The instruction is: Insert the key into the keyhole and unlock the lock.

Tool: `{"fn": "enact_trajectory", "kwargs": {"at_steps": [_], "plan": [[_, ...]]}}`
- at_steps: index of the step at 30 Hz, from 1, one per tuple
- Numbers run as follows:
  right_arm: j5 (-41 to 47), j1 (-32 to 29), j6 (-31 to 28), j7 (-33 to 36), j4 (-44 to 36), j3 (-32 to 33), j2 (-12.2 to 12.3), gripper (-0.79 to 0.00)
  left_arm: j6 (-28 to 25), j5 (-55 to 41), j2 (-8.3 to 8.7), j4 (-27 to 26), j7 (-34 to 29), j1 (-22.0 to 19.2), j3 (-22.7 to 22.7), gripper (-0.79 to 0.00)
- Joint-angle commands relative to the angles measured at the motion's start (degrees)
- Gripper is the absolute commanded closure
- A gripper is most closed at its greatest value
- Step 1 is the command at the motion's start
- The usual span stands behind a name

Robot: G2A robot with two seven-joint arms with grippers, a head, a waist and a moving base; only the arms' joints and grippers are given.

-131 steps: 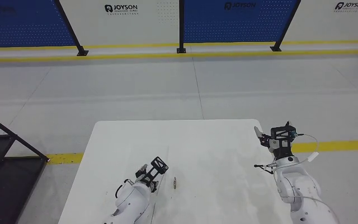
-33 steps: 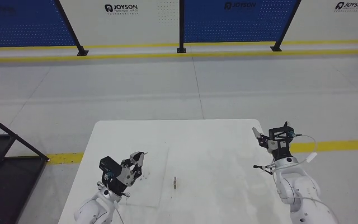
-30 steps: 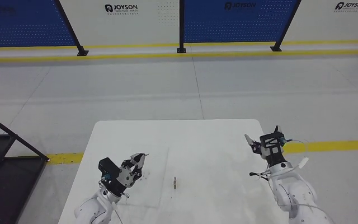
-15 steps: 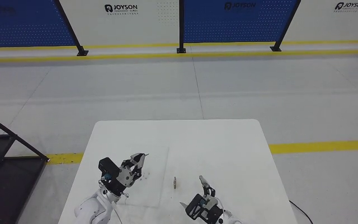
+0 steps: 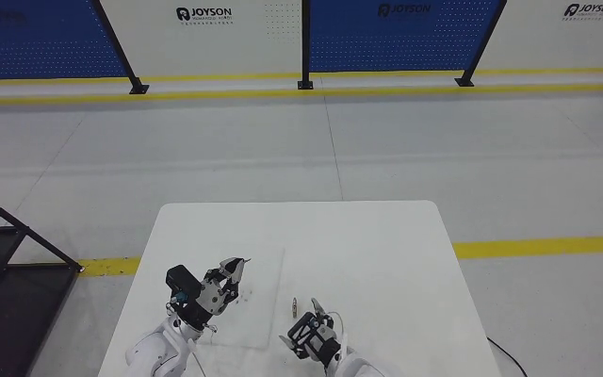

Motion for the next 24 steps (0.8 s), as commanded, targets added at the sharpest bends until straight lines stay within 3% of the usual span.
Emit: {"fn": "enact_trajectory", "kwargs": {"at_steps": [1, 5, 8, 18, 21, 24], "plan": [[1.3, 1.0, 0.3, -0.1, 1.4, -0.5, -0.4, -0.616, 0.0, 0.0, 0.0, 0.0, 0.0, 0.0, 0.0, 0.0], [3.3, 2.7, 1.3, -0.4, 3.7, -1.5, -1.2, -0.523, 0.0, 0.0, 0.0, 0.0, 0.0, 0.0, 0.0, 0.0], [4.9, 4.0, 2.5, -0.5, 5.0, -2.1, -1.8, -0.388, 0.0, 0.0, 0.0, 0.0, 0.0, 0.0, 0.0, 0.0], [7.0, 7.6, 6.8, 0.7, 9.8, -5.1, -4.0, -0.317, 0.0, 0.0, 0.0, 0.0, 0.0, 0.0, 0.0, 0.0], [7.1, 8.2, 8.3, 0.5, 10.9, -5.7, -4.5, -0.262, 0.0, 0.0, 0.0, 0.0, 0.0, 0.0, 0.0, 0.0], [7.3, 8.4, 8.7, 0.2, 11.4, -6.0, -4.8, -0.037, 0.0, 0.0, 0.0, 0.0, 0.0, 0.0, 0.0, 0.0]]}}
